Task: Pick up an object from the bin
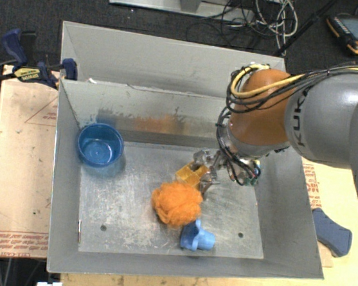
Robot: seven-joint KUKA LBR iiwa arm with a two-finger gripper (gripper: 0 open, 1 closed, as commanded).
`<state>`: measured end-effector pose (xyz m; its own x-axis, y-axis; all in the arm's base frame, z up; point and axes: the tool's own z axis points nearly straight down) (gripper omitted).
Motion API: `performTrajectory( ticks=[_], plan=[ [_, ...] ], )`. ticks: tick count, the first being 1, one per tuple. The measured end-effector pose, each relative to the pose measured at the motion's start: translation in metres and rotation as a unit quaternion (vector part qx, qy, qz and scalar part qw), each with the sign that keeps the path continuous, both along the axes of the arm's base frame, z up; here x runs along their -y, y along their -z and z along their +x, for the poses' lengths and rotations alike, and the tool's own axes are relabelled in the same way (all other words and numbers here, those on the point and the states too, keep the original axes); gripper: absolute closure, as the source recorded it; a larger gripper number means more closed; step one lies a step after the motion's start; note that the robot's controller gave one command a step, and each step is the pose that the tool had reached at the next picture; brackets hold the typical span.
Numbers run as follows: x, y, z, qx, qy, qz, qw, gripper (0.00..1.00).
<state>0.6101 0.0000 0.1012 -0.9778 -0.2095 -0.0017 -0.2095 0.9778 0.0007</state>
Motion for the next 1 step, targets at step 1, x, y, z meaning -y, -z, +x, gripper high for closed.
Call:
performTrajectory(
  ticks=[1],
  plan=[
    [0.0, -0.0001, 0.0, 0.0001, 0.0, 0.0, 1.0, 1.0]
  ],
)
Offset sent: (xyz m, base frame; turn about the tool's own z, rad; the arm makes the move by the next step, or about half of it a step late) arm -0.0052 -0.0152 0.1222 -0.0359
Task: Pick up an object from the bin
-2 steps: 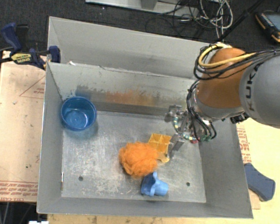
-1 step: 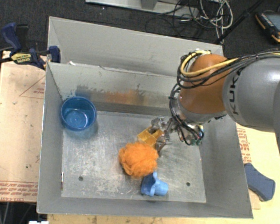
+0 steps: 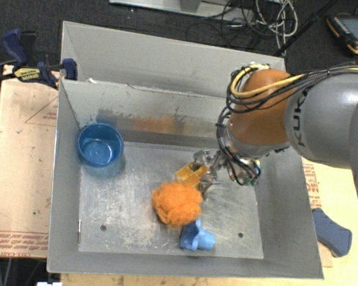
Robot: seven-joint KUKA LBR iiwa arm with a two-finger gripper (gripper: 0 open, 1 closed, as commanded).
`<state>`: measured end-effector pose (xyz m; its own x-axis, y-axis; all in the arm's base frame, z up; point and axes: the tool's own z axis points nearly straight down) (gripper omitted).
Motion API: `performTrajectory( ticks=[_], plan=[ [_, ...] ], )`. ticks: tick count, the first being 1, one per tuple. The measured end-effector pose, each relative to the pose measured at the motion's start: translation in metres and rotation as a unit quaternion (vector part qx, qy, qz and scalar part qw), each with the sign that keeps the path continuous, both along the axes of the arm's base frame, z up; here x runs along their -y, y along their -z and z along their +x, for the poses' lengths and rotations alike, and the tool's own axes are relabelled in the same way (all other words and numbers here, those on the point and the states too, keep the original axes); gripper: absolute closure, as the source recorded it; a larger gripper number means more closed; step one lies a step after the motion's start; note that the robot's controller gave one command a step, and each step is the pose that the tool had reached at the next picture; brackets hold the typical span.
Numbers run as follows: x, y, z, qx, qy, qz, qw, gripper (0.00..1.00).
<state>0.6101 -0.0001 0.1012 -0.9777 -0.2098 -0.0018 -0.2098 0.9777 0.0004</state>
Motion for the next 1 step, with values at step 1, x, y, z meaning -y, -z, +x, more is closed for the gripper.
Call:
performTrajectory(
  ticks=[1],
  plan=[
    [0.0148, -0.1221, -0.0044, 0.0009, -0.016, 0.0, 0.9999, 1.0]
  ],
)
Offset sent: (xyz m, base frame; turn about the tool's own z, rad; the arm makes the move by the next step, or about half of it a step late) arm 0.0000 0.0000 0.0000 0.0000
